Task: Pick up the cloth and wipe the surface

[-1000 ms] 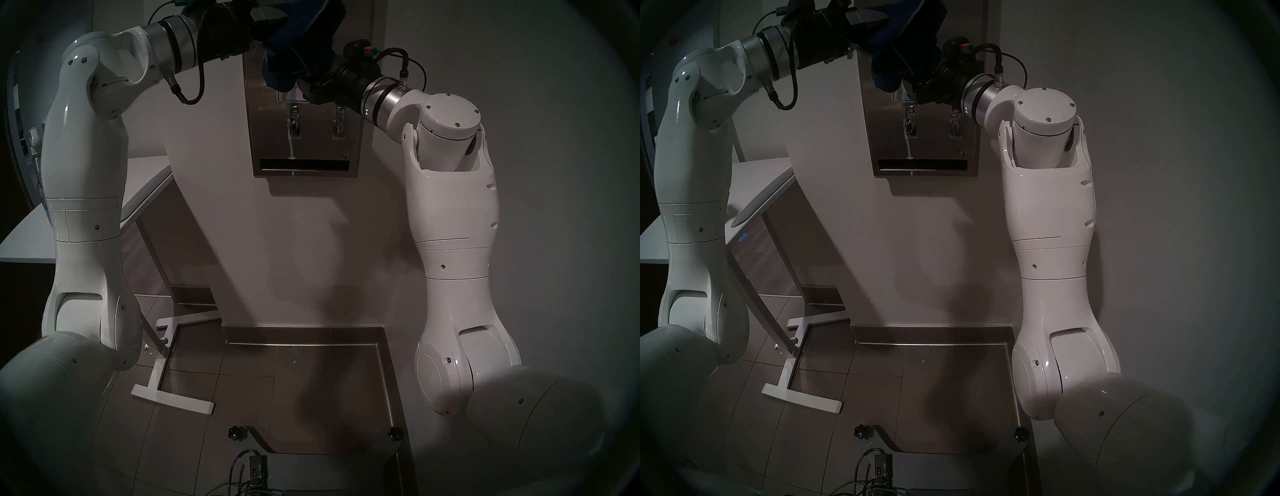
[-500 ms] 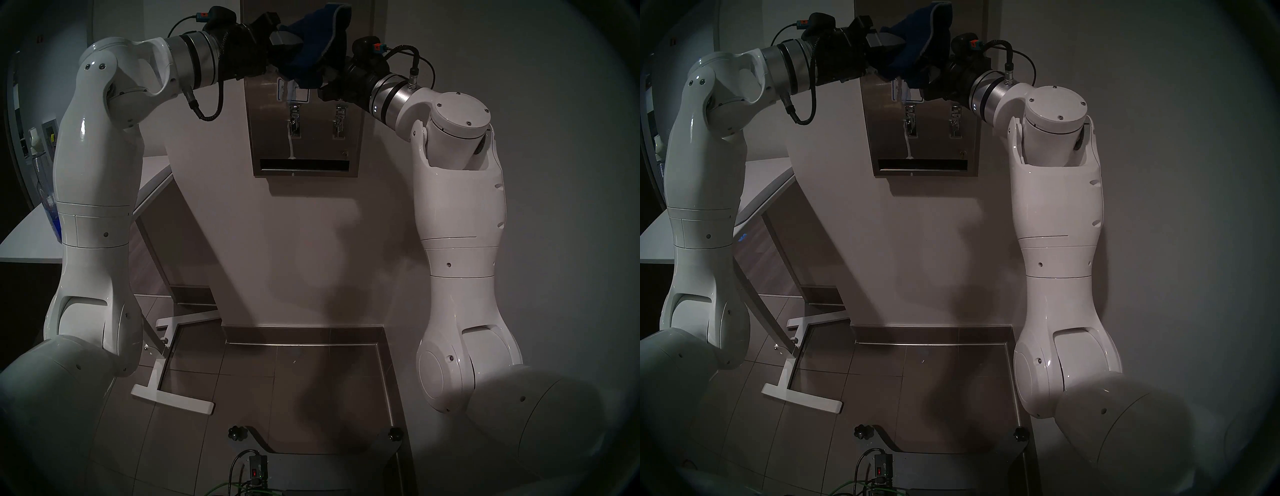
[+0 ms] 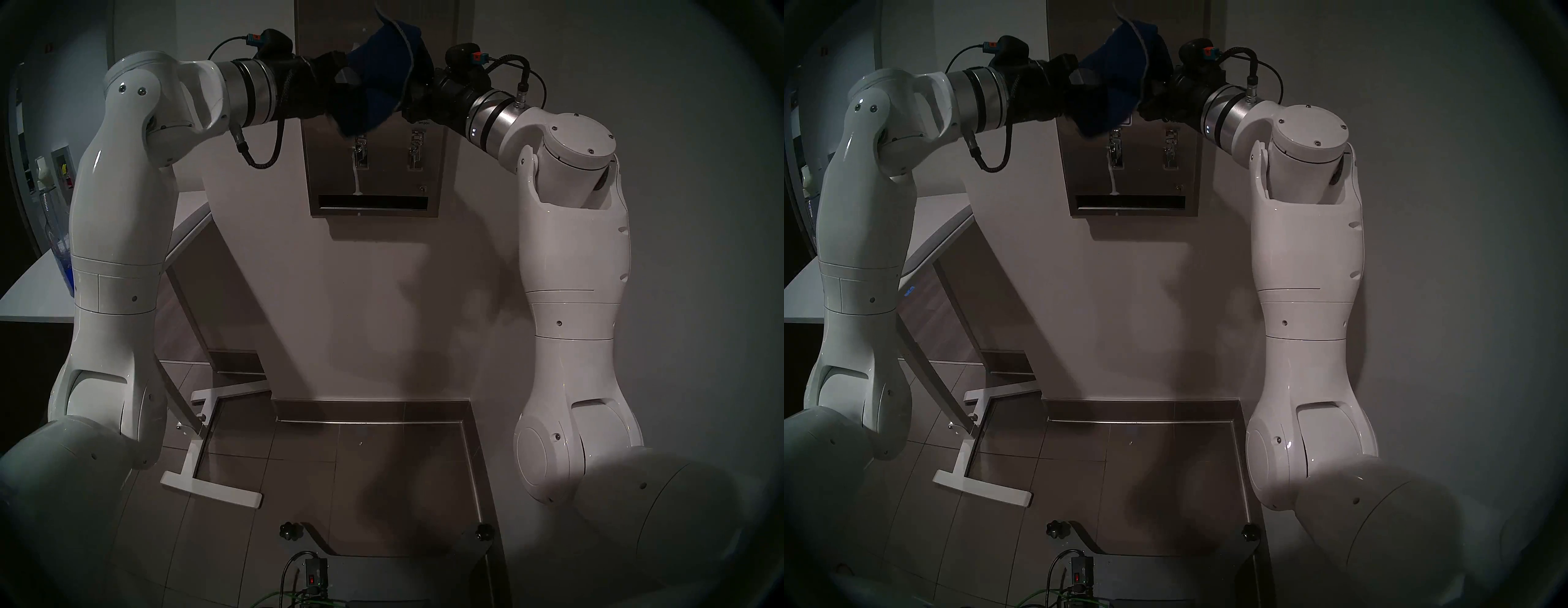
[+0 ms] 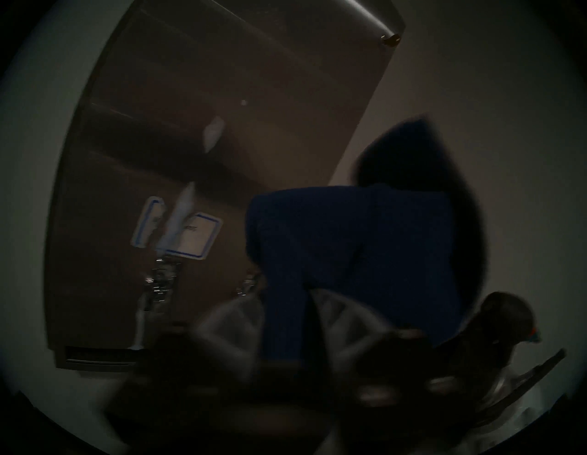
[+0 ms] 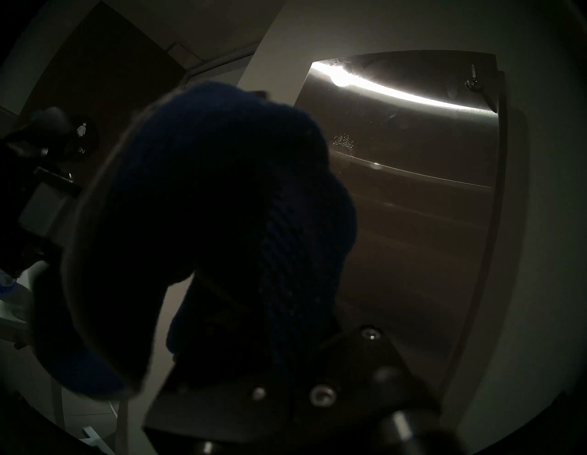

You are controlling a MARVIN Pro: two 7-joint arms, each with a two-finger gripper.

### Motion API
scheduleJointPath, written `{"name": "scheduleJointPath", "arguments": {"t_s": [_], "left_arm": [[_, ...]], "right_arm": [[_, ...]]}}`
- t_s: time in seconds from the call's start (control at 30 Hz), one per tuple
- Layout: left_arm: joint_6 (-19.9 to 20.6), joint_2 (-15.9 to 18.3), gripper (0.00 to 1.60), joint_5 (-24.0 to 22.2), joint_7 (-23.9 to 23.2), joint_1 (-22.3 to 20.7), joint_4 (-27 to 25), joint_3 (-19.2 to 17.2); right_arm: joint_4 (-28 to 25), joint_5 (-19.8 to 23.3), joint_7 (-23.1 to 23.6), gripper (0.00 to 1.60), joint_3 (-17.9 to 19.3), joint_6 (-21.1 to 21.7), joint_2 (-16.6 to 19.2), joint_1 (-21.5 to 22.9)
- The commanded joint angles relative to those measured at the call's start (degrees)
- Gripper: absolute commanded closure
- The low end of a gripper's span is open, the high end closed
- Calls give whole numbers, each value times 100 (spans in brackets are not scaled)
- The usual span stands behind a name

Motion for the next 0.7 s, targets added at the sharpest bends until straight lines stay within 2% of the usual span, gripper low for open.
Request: {"name": "scheduleJointPath", "arguments": {"t_s": [0.0, 0.13, 0.23, 0.67], "left_arm": [[-126, 191, 0, 178, 217, 118, -354, -214], [-152, 210, 0, 199, 460, 236, -507, -351], [-155, 265, 0, 241, 663, 340, -617, -457], [-217, 364, 0, 373, 1268, 654, -909, -835]], "right_arm": [[-310, -104, -69, 160, 10, 37, 64, 94], [-388, -284, -152, 160, -48, -80, 129, 44], [-349, -516, -383, 160, -104, -203, 141, 57], [316, -1245, -1407, 160, -303, -777, 15, 460]]}}
